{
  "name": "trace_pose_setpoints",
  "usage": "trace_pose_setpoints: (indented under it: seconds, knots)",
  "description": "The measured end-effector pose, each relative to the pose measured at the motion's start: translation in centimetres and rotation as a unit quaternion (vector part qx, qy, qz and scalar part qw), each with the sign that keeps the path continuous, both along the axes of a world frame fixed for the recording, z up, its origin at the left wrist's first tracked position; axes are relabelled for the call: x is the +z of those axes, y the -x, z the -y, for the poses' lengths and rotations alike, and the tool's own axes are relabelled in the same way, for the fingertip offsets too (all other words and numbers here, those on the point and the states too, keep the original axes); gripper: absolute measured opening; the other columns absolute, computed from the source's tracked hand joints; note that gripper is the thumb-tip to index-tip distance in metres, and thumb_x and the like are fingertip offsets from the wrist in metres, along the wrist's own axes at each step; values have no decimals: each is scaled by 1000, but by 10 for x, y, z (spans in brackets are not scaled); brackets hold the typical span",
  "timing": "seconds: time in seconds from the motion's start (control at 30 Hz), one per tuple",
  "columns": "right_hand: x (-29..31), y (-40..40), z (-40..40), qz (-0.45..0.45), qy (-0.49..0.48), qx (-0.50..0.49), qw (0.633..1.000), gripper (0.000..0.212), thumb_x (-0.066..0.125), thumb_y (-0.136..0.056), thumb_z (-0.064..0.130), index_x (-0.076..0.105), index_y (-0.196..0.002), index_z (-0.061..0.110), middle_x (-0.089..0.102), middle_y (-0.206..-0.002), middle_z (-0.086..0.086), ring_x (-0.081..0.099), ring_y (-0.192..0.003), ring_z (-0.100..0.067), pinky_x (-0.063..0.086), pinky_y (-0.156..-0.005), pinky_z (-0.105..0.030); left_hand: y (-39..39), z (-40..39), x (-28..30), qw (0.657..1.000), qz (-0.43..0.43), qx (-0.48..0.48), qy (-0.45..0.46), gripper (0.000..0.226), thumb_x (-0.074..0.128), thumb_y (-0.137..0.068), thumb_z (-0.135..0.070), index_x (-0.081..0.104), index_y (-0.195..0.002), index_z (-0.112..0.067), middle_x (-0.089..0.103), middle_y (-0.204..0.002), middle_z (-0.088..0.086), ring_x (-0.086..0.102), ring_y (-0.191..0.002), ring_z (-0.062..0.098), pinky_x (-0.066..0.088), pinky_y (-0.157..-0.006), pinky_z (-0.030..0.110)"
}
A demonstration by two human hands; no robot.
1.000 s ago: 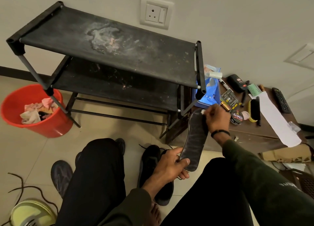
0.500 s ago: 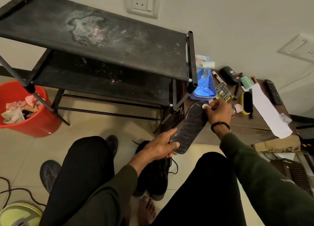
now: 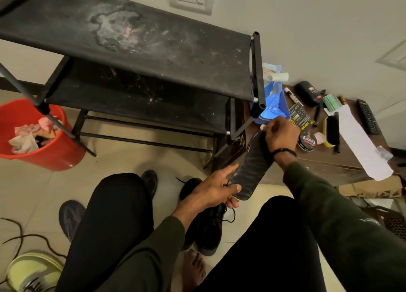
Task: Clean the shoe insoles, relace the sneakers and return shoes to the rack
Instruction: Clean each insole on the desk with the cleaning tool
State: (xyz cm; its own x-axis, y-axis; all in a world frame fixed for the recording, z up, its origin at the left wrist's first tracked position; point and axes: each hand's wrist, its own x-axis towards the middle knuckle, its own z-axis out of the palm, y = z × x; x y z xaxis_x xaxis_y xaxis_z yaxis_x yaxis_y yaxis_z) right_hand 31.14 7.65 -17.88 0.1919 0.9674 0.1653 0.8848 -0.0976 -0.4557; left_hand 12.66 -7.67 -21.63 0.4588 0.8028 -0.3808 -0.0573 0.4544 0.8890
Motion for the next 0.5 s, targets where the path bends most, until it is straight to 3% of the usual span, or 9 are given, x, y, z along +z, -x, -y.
trace_pose_setpoints:
  seconds: [0.1, 0.2, 0.33, 0.5]
  knots:
    - [-1, 10, 13, -9, 11, 5, 1000, 8, 65, -91, 12, 64, -82, 13, 66, -80, -4, 66, -80, -25, 49, -75, -30, 0, 2, -1, 1000, -7, 6, 1, 70, 57, -101, -5, 24, -159, -26, 69, -98, 10, 72, -68, 22, 61, -72, 38]
    - [-7, 11, 46, 15, -7, 85, 996, 7, 68, -90, 14, 66, -83, 13, 71, -82, -5, 67, -74, -23, 56, -73, -37, 0, 3, -2, 1000, 16, 8, 18, 71, 57, -101, -4, 23, -160, -25, 69, -105, 18, 72, -71, 26, 61, -74, 41]
    - [-4, 2, 30, 73, 1, 135, 988, 10, 62, -92, 13, 64, -83, 10, 67, -78, -7, 61, -69, -25, 45, -65, -31, 2, 5, 2, 999, 39, 3, 28, 67, 58, -101, -4, 27, -158, -22, 69, -104, 17, 72, -72, 27, 62, -70, 35]
    - [-10, 12, 12, 59, 12, 80, 995, 8, 61, -87, 7, 62, -80, 9, 66, -80, -16, 60, -74, -31, 34, -63, -28, -1, 8, 3, 998, 47, 25, 40, 59, 59, -100, -3, 34, -153, -15, 72, -100, 17, 73, -70, 26, 62, -66, 32]
